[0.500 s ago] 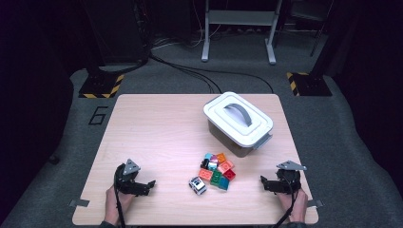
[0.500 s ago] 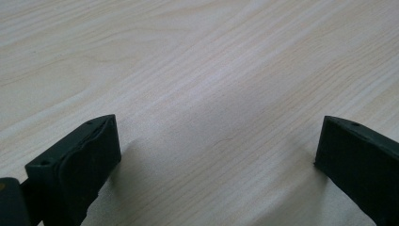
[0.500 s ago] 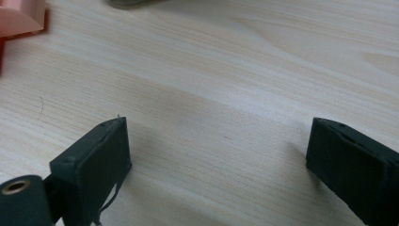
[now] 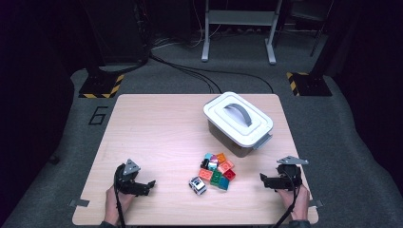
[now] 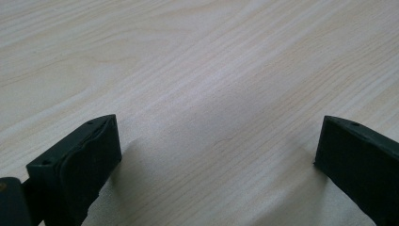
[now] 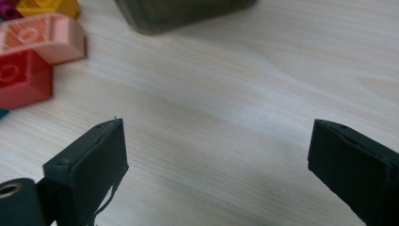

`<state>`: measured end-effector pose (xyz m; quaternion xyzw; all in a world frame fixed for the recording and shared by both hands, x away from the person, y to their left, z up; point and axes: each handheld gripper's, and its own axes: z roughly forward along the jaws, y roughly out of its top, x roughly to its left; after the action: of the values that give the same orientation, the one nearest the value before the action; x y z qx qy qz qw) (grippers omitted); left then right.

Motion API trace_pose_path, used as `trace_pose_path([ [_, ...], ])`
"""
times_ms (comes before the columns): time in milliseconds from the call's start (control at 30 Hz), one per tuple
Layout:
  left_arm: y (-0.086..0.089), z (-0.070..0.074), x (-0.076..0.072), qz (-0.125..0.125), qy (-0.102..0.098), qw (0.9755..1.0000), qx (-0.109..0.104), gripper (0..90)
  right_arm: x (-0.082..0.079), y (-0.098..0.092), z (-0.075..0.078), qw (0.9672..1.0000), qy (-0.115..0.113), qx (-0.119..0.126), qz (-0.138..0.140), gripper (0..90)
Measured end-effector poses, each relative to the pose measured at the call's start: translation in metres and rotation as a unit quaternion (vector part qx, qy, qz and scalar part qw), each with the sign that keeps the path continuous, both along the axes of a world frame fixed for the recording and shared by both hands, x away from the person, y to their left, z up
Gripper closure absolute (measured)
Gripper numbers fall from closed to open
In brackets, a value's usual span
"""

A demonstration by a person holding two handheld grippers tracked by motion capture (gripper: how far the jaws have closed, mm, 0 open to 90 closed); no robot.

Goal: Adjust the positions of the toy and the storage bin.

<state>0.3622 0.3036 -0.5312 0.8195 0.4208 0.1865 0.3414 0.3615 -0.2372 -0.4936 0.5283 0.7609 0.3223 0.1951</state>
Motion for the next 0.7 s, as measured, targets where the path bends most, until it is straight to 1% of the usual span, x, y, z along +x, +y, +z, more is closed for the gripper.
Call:
trace_pose_path([
  [33,0.000,0.000,0.000,0.000,0.000,1.0000,0.000,0.5,0.000,0.000,0.000,1.0000,0.000,0.000,0.000,3.4],
  [67,0.000,0.000,0.000,-0.001,0.002,1.0000,0.000,0.5,0.000,0.000,0.005,1.0000,-0.002,0.000,0.003,3.1],
  [100,0.000,0.000,0.000,-0.001,0.001,1.0000,0.000,0.6,0.000,0.002,0.010,1.0000,-0.003,0.002,0.003,2.7],
  [133,0.000,0.000,0.000,-0.001,0.001,1.0000,0.000,0.7,0.000,0.003,0.015,1.0000,-0.004,-0.002,0.006,2.1],
  [167,0.000,0.000,0.000,-0.002,0.001,1.0000,0.000,0.7,0.001,0.005,0.026,0.9999,-0.009,-0.006,0.010,1.8],
  [200,0.000,0.000,0.000,-0.002,0.001,1.0000,0.000,0.7,0.001,0.005,0.026,0.9999,-0.009,-0.006,0.010,1.8],
  [233,0.000,0.000,0.000,-0.002,0.001,1.0000,0.000,0.7,0.001,0.006,0.030,0.9999,-0.011,-0.004,0.011,1.7],
  [300,0.000,0.000,0.000,-0.002,0.001,1.0000,0.001,0.7,0.003,0.008,0.045,0.9996,-0.021,0.000,0.018,1.6],
  [333,0.000,0.000,0.000,-0.002,0.001,1.0000,0.001,0.7,0.004,0.008,0.050,0.9994,-0.026,-0.004,0.022,1.3],
  [367,0.000,0.000,0.000,-0.002,0.001,1.0000,0.001,0.7,0.005,0.009,0.055,0.9994,-0.027,-0.001,0.022,0.7],
  [400,0.000,0.000,0.000,-0.002,0.001,1.0000,0.001,0.7,0.005,0.009,0.055,0.9994,-0.027,-0.001,0.022,0.7],
  [433,0.000,0.000,0.000,-0.002,0.001,1.0000,0.001,0.7,0.007,0.009,0.059,0.9992,-0.029,-0.002,0.027,0.1],
  [467,0.000,0.000,0.000,-0.001,0.001,1.0000,-0.001,0.7,0.010,0.011,0.065,0.9992,-0.032,0.002,0.026,0.0],
  [500,0.000,0.000,0.000,-0.001,0.001,1.0000,-0.002,0.7,0.015,0.013,0.073,0.9988,-0.035,-0.006,0.034,0.0],
  [533,0.000,0.000,0.000,-0.001,0.001,1.0000,-0.002,0.7,0.015,0.013,0.073,0.9988,-0.035,-0.006,0.034,0.0],
  [567,0.000,0.000,0.000,-0.001,0.001,1.0000,-0.001,0.7,0.021,0.016,0.081,0.9985,-0.038,-0.004,0.039,0.0],
  [600,0.000,0.000,0.000,-0.001,0.001,1.0000,-0.001,0.7,0.021,0.016,0.081,0.9985,-0.038,-0.004,0.039,0.0],
  [633,0.000,0.000,0.000,-0.001,0.000,1.0000,-0.001,0.7,0.027,0.019,0.088,0.9982,-0.041,-0.005,0.044,0.0],
  [700,0.000,0.000,0.000,-0.001,0.000,1.0000,-0.001,0.7,0.030,0.019,0.090,0.9979,-0.044,-0.008,0.048,0.0],
])
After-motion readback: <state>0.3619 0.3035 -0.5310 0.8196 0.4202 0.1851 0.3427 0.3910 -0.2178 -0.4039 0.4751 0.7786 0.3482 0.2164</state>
